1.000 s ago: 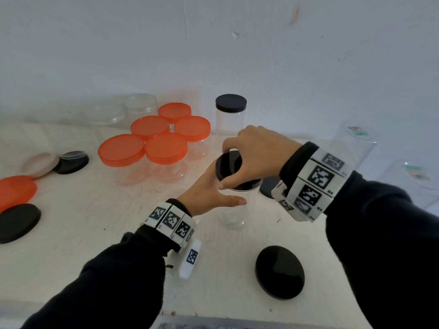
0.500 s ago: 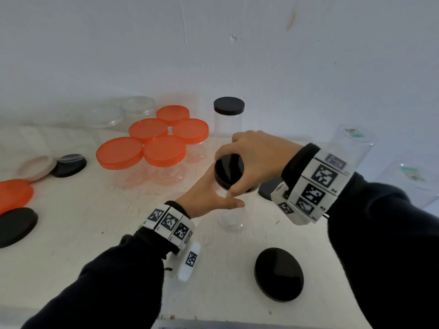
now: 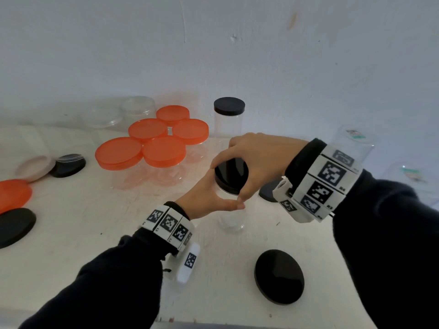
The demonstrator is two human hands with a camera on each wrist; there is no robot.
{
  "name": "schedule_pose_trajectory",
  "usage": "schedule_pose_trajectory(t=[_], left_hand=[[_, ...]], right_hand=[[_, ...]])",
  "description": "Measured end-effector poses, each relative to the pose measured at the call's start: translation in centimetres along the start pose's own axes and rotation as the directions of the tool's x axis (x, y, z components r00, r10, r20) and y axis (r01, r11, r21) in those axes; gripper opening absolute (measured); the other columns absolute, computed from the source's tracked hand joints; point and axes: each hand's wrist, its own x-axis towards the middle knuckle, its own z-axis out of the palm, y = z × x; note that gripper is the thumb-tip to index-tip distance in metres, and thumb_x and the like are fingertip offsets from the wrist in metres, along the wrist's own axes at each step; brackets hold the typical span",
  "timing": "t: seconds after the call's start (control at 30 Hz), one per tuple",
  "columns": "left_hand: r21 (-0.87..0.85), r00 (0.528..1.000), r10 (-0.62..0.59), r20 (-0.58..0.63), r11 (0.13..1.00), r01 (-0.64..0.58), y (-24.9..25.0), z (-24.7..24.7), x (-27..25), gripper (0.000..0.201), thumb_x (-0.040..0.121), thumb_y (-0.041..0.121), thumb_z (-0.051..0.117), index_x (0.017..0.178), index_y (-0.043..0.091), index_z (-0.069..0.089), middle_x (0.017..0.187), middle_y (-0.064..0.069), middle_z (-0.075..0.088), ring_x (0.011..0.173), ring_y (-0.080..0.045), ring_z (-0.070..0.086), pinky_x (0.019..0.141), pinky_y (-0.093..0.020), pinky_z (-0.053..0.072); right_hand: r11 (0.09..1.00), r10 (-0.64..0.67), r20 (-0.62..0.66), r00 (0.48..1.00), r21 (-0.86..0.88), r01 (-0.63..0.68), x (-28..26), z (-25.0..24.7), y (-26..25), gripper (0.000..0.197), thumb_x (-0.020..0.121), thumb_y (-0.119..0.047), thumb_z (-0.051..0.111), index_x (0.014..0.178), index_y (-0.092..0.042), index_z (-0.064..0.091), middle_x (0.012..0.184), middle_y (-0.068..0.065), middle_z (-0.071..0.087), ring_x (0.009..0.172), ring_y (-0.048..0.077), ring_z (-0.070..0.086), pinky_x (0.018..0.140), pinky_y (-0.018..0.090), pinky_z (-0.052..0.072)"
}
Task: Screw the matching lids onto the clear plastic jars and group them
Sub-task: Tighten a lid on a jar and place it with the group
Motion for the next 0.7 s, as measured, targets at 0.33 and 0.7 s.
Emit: schedule_pose_trajectory(t=[0.33, 0.7], left_hand=[[0.026, 0.998, 0.008, -0.066, 1.000, -0.006, -0.5, 0.8, -0.2, 0.088, 0.065, 0.016, 0.082, 0.134, 0.018, 0.028, 0.132, 0.004, 0.042, 0.112, 0.015, 0.041, 0.085, -0.001, 0.036], [-0.012, 0.999, 0.033, -0.043, 0.999, -0.034, -0.2, 0.8, -0.2, 0.098, 0.054, 0.039, 0.083, 0.134, 0.020, 0.030, 0.130, 0.004, 0.046, 0.117, 0.006, 0.045, 0.089, -0.006, 0.038]], right_hand=[[0.950, 0.266, -0.263, 0.927, -0.091, -0.299, -0.1, 2.2, -1.4, 0.071, 0.072, -0.077, 0.049, 0.101, -0.013, 0.057, 0.072, -0.002, 0.045, 0.062, 0.013, 0.045, 0.052, 0.024, 0.034], [0.990, 0.116, -0.116, 0.986, -0.064, -0.124, -0.6, 0.8, -0.7, 0.063, 0.070, -0.062, 0.066, 0.124, -0.032, 0.051, 0.092, -0.007, 0.044, 0.085, 0.013, 0.049, 0.065, 0.021, 0.042]])
